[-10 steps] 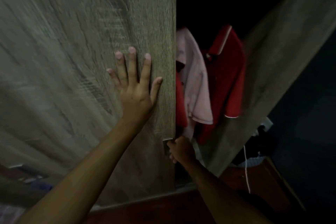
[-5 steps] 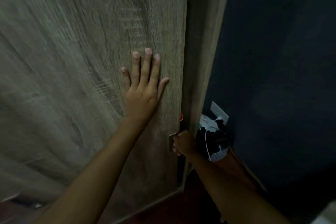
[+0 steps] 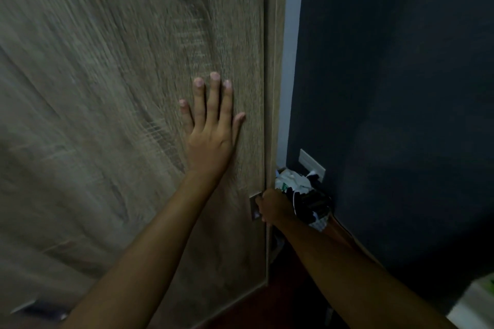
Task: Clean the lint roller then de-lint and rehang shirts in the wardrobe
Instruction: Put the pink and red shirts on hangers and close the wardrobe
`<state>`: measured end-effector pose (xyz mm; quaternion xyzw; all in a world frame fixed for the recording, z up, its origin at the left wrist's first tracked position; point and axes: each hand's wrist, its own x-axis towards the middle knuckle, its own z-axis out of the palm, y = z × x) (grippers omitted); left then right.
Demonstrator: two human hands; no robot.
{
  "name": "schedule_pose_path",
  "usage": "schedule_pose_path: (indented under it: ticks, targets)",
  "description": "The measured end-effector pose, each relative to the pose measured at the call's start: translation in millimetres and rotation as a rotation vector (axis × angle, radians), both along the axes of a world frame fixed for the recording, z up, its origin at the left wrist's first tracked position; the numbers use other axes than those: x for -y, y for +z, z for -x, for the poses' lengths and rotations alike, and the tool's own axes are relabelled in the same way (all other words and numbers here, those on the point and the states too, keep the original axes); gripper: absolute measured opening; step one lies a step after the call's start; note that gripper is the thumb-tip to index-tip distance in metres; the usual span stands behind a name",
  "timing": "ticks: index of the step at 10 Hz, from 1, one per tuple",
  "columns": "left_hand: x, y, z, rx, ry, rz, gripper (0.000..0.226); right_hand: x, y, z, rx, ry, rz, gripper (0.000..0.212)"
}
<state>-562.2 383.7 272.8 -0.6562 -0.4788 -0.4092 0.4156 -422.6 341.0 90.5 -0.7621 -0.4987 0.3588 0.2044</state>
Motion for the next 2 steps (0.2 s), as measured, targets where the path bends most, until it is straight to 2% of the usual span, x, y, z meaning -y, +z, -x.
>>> schedule_pose_path:
  ticks: [1,2]
  targets:
    - [4,4,-1,0.006,-0.048,0.020,0.064,7,10,-5,0.051,0.074,0.023,0.033]
    - [16,12,-11,0.123,-0.247,0.064,0.069,9,20,-29,0.102,0.110,0.053,0.046]
